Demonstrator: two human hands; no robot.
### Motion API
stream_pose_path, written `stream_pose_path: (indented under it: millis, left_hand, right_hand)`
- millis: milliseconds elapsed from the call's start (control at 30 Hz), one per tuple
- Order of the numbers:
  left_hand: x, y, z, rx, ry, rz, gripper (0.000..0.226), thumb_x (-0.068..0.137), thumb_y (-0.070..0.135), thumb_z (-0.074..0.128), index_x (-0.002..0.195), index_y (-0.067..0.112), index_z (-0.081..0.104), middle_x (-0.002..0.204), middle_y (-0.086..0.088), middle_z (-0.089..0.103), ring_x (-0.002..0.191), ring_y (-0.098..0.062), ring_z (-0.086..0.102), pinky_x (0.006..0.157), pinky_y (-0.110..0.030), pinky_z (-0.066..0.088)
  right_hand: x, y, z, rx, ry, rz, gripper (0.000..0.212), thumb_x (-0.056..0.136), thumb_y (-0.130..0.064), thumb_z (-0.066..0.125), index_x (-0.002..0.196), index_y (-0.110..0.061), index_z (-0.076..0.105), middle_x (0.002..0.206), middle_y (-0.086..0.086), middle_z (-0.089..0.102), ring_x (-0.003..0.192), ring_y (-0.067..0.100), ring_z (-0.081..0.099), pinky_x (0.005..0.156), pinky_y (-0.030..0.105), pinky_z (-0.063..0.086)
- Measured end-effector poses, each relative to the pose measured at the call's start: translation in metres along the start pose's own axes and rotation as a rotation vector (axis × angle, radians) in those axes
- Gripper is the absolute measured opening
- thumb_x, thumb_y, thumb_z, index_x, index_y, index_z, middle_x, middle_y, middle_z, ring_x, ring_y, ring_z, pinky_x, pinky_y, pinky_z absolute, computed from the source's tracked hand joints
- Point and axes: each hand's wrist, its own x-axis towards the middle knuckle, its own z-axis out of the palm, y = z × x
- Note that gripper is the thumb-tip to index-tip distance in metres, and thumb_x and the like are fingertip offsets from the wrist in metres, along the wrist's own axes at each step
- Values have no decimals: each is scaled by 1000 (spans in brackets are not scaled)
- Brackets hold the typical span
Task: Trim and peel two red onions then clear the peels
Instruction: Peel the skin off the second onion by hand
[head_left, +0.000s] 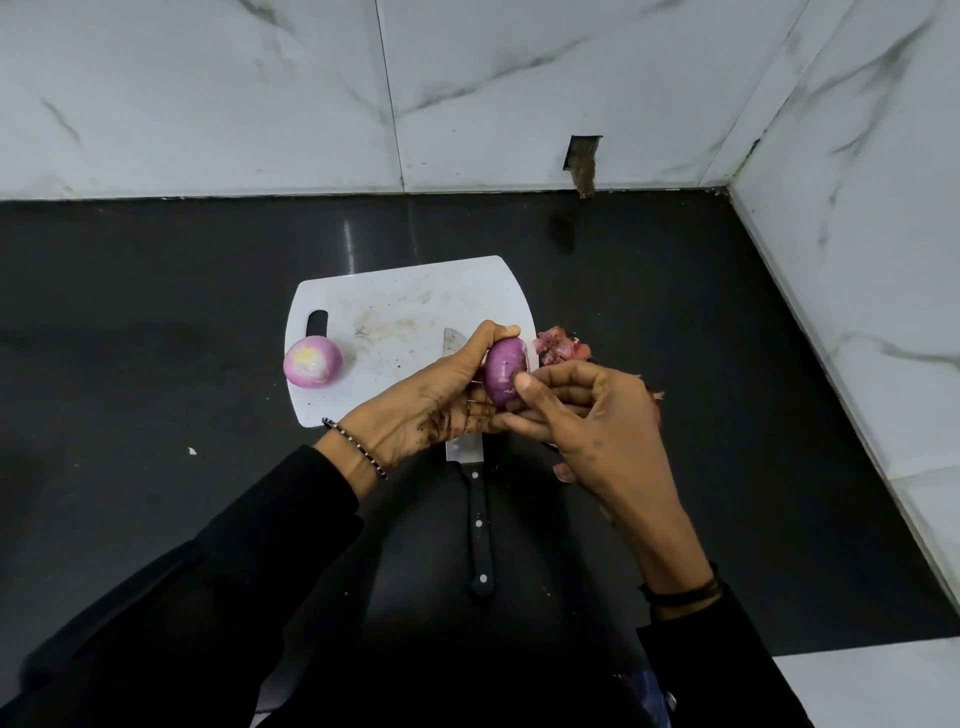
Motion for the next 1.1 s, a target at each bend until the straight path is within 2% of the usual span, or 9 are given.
stream_pose_path:
  millis: [133, 333, 467, 600, 733, 833, 933, 1000, 1100]
  left_hand:
    - [-3, -2, 3, -27, -14, -23, 48, 86, 54, 66, 98, 8, 63, 74, -9, 69, 59, -17, 65, 60, -28, 59]
    - [-6, -1, 8, -80, -44, -23, 49, 89, 52, 65, 99, 4, 63, 74, -12, 72, 65, -21, 69, 80, -34, 59]
    - [-6, 0, 9, -103, -56, -7, 51, 90, 50, 65, 104, 2, 63, 80, -14, 74, 75, -25, 71, 89, -40, 58]
    - [-8, 1, 11, -128, -41, 21, 46, 92, 47, 62, 102, 3, 64, 74, -12, 75, 70, -23, 73, 76, -36, 62]
    - [-5, 2, 12, -101, 13, 81, 48, 92, 48, 63, 106, 1, 63, 71, -8, 75, 66, -19, 72, 75, -35, 63]
    - [-3, 0, 10, -54, 50, 114, 50, 90, 51, 64, 101, 2, 68, 74, -9, 74, 66, -18, 71, 73, -32, 62]
    - [-2, -2, 7, 0, 56, 111, 54, 89, 54, 64, 99, 2, 70, 80, -12, 74, 68, -19, 71, 78, -33, 61]
    - [-2, -2, 7, -14, 48, 103, 57, 89, 55, 65, 105, 1, 69, 83, -14, 74, 74, -20, 71, 82, -35, 61]
    - [-3, 0, 9, -74, 12, 66, 54, 90, 52, 65, 110, 2, 64, 85, -13, 73, 75, -21, 71, 83, -36, 61]
  right_hand:
    - [-2, 2, -8, -1, -11, -17, 15, 96, -14, 64, 103, -1, 67, 90, 14, 77, 79, 20, 77, 47, 10, 48]
    - [-3, 8, -15, -186, 46, -136, 8, 94, -15, 68, 102, -13, 69, 89, 3, 75, 79, 12, 76, 55, 14, 54]
    - [-3, 11, -15, -321, 83, -200, 20, 89, -22, 74, 108, -17, 68, 92, -5, 74, 80, 4, 74, 57, 16, 56]
    - [-3, 15, -9, -442, 162, -296, 27, 86, -28, 78, 111, -25, 69, 89, -20, 68, 83, -3, 70, 58, 17, 58]
    - [-1, 17, -7, -566, 212, -354, 26, 89, -25, 74, 115, -22, 73, 91, -23, 66, 79, 0, 70, 64, 25, 61]
    - [2, 12, -10, -600, 164, -348, 22, 90, -23, 72, 112, -23, 74, 81, -34, 59, 76, -7, 68, 62, 21, 60]
    - [8, 9, -12, -607, 129, -310, 17, 90, -25, 72, 104, -17, 77, 78, -19, 68, 72, 4, 72, 62, 31, 62]
    - [12, 9, -11, -613, 119, -290, 17, 90, -31, 72, 100, -18, 73, 78, -9, 70, 71, 9, 72, 60, 36, 62]
    - [13, 11, -11, -585, 138, -277, 21, 86, -39, 68, 97, -21, 66, 79, -7, 66, 73, 12, 70, 60, 39, 62]
